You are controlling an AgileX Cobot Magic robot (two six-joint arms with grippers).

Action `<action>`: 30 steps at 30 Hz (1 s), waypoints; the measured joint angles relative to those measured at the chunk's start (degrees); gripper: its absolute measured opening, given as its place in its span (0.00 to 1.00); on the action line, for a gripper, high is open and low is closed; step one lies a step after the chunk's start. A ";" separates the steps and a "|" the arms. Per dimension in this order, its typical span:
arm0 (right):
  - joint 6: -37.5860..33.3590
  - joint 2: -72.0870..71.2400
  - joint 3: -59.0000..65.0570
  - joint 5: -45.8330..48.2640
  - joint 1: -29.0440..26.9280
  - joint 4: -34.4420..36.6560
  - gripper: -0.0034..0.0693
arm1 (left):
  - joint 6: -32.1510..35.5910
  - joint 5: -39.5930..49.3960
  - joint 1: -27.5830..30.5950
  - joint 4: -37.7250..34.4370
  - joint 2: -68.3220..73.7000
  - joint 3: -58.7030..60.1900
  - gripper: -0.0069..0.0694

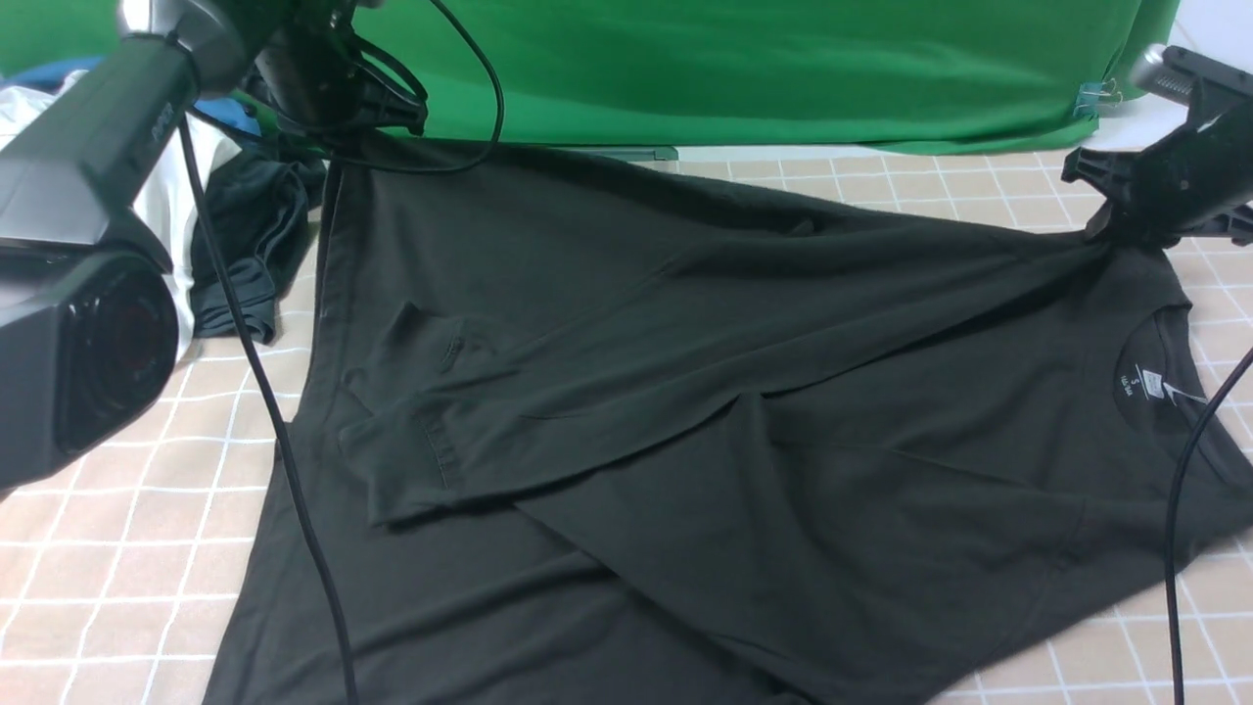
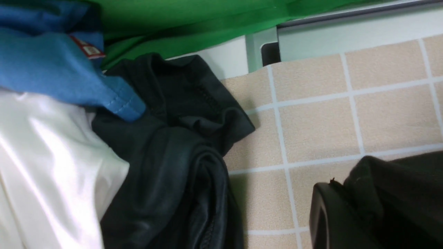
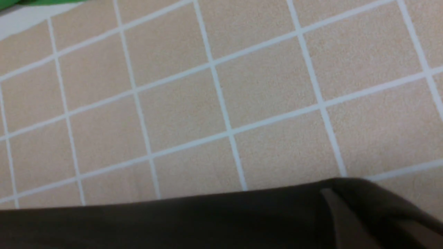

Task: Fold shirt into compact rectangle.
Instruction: 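Grasp the near edge of the shirt at its hem and shoulder corners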

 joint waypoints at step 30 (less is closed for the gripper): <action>-8.06 -22.82 0.58 33.99 1.02 -9.74 0.10 | 2.48 8.21 0.40 -8.41 -17.86 13.47 0.13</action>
